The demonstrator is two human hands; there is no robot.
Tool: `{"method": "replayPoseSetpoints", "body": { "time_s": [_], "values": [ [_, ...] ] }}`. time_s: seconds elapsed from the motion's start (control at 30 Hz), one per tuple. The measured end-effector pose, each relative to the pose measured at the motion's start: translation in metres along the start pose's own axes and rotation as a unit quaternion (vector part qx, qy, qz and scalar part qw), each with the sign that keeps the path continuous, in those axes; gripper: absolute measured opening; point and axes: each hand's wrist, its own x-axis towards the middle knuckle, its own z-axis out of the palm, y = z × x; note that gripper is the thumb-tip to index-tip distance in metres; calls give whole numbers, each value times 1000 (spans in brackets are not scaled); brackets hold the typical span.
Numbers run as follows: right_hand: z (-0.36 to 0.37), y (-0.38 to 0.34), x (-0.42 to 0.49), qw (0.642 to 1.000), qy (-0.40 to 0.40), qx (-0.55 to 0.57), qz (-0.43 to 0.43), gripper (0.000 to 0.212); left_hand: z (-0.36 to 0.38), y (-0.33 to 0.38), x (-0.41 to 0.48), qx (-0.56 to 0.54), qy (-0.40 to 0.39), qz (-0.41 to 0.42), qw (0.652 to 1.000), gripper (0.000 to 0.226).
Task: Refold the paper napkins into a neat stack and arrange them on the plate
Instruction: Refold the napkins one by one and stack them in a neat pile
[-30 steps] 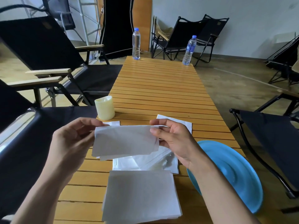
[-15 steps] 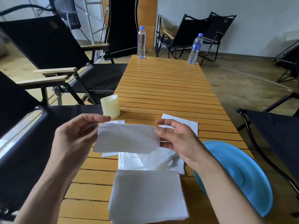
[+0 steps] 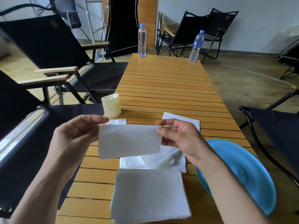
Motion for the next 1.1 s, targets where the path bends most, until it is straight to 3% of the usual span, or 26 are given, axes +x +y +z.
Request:
{"method": "replayPoseSetpoints", "body": {
  "time_s": [0.07,0.13,0.2,0.3,0.37,0.43,0.53,0.63,0.7,0.83,1.1],
  "values": [
    [0,-1,-1,1000,5,0,-4,21,2,-4,2,-63,22,-125,990,19],
    [0,-2,-2,1000,5,-11,-4,20,7,-7,3,-142,24,-255,956,21],
    [1,-3,-4,1000,5,-19,2,18,12,-6,1,-197,2,-322,926,34],
    [2,-6,-7,1000,16,-10,-2,10,11,-3,-3,-126,-53,-267,954,67],
    [0,-13,-12,999,10,-28,-13,10,8,5,-5,-77,-77,-230,967,76],
    [-6,-26,-21,998,-36,-52,-20,9,0,15,-7,-73,-99,-208,970,73],
    [-21,-45,-39,981,-165,-105,14,20,-16,26,-10,-55,-184,-192,962,68],
    [-27,-51,-54,933,-266,-225,87,20,-19,27,-16,34,-308,-213,927,49],
    [-25,-43,-56,901,-277,-306,130,24,-8,19,-20,113,-349,-234,900,44],
    [-21,-23,-48,869,-232,-389,200,38,11,2,-24,224,-319,-251,886,28],
    [-20,-18,-43,860,-207,-410,223,44,11,0,-20,235,-264,-216,910,25]
  ]
}}
